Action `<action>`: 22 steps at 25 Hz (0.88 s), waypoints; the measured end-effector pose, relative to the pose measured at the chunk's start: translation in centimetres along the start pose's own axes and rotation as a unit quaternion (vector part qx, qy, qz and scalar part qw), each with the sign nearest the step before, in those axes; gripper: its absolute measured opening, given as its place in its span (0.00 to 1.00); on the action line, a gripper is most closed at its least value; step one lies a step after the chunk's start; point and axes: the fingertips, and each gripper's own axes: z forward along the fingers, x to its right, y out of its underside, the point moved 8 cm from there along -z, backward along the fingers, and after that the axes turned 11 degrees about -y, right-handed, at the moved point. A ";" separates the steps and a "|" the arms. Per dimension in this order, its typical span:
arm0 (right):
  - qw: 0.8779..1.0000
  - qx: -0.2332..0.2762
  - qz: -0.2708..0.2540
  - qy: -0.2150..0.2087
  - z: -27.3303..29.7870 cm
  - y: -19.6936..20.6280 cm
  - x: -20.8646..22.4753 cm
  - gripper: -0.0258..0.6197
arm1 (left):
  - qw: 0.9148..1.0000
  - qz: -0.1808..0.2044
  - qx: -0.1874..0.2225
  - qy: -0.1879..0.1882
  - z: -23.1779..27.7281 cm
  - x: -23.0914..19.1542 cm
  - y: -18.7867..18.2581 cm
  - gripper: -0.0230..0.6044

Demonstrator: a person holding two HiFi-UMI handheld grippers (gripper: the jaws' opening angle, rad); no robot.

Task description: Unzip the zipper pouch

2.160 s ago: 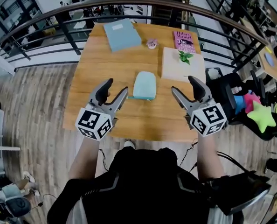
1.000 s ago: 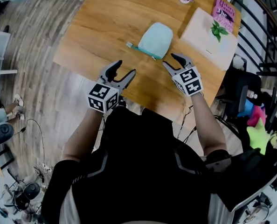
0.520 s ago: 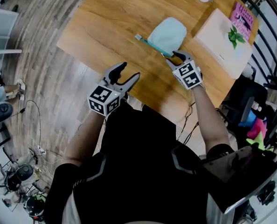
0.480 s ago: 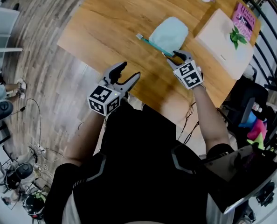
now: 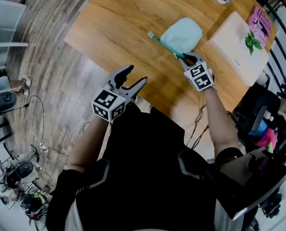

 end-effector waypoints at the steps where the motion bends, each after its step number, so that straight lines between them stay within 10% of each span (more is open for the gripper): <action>1: 1.000 0.000 0.004 -0.001 0.0 -0.1 0.1 0.15 | 1.000 0.002 -0.001 0.002 0.0 0.0 -0.1 0.49; 22: 0.982 0.124 0.138 0.042 -9.7 -8.7 -5.1 0.13 | 0.985 0.100 0.051 0.133 1.0 -1.2 -8.3 0.47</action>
